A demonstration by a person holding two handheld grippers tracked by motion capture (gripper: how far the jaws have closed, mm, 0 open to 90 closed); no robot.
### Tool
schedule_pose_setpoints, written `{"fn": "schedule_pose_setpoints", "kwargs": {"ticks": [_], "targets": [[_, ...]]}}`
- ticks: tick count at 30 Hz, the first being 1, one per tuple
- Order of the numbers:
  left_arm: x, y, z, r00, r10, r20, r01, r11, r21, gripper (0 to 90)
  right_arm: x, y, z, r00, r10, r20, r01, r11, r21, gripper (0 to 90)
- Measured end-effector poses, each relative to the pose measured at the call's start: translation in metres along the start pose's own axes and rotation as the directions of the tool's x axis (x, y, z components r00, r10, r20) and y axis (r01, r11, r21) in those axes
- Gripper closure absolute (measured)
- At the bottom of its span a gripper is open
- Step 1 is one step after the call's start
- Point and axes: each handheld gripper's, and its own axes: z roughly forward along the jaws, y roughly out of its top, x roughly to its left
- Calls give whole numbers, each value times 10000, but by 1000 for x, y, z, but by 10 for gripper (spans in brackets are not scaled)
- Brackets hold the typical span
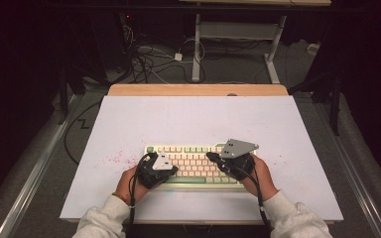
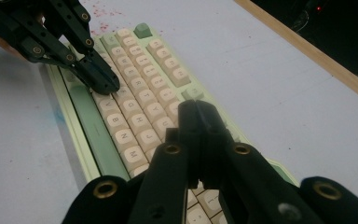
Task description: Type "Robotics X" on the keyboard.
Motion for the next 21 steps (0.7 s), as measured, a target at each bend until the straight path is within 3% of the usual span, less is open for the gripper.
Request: {"fn": "schedule_pose_setpoints", "kwargs": {"ticks": [13, 21], "targets": [[12, -4, -21, 9980, -402, -494, 374, 9977, -562, 864, -1, 1, -1, 10000, -12, 23, 12, 10000, -58, 900], [15, -6, -22, 9972, -499, -549, 472, 9976, -497, 864, -1, 1, -2, 10000, 6, 17, -6, 10000, -81, 900]]}}
